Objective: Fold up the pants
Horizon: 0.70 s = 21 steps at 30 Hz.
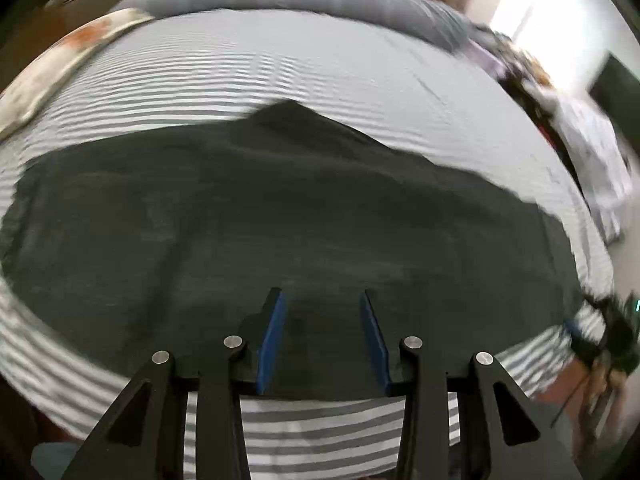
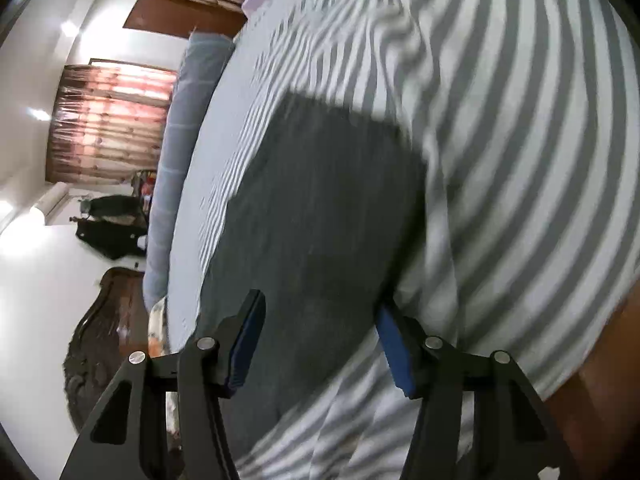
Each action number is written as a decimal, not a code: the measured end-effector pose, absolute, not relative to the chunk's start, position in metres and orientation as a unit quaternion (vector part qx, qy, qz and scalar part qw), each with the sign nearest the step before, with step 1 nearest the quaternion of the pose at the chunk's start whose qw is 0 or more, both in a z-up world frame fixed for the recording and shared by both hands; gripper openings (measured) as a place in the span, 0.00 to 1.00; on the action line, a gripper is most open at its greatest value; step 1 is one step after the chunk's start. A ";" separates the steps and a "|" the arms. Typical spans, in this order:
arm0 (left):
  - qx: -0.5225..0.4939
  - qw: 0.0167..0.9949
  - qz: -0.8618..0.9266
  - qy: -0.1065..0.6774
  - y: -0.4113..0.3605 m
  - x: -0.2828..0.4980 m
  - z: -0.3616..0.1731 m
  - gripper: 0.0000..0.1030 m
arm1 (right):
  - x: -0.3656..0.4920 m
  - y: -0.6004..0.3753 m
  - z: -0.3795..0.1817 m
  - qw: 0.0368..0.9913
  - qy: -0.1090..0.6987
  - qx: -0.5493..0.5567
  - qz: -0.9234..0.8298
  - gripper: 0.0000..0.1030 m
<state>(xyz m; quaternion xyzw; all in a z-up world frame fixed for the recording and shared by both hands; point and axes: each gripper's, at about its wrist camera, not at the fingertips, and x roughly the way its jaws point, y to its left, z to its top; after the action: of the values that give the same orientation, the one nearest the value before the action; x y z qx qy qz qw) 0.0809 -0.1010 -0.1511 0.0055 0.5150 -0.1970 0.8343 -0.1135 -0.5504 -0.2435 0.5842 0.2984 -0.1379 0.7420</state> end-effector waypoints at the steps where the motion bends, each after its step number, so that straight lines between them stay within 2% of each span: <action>1: 0.016 0.830 -0.205 0.518 -0.115 0.080 -0.154 0.39 | -0.110 -0.557 -0.242 0.747 0.292 0.582 -0.133 0.54; 6: 0.051 0.814 -0.245 0.524 -0.176 0.073 -0.165 0.39 | -0.102 -0.591 -0.226 0.773 0.263 0.560 -0.139 0.50; 11: 0.073 0.805 -0.279 0.519 -0.222 0.068 -0.170 0.39 | -0.087 -0.615 -0.231 0.782 0.277 0.542 -0.134 0.47; 12: 0.076 0.803 -0.283 0.519 -0.229 0.067 -0.171 0.39 | -0.086 -0.616 -0.232 0.782 0.277 0.543 -0.130 0.43; 14: 0.080 0.803 -0.287 0.516 -0.239 0.066 -0.173 0.39 | -0.084 -0.614 -0.237 0.777 0.280 0.553 -0.112 0.27; 16: 0.085 0.802 -0.294 0.513 -0.247 0.065 -0.177 0.39 | -0.084 -0.609 -0.244 0.769 0.293 0.560 -0.101 0.16; 21: 0.105 0.810 -0.291 0.498 -0.258 0.067 -0.184 0.39 | -0.086 -0.605 -0.233 0.770 0.295 0.557 -0.106 0.07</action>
<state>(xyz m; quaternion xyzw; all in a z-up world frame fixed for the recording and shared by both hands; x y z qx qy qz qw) 0.0673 -0.2577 -0.1837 0.1054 0.4982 -0.2909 0.8100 -0.0861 -0.6053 -0.2332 0.5565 0.2946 -0.1063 0.7696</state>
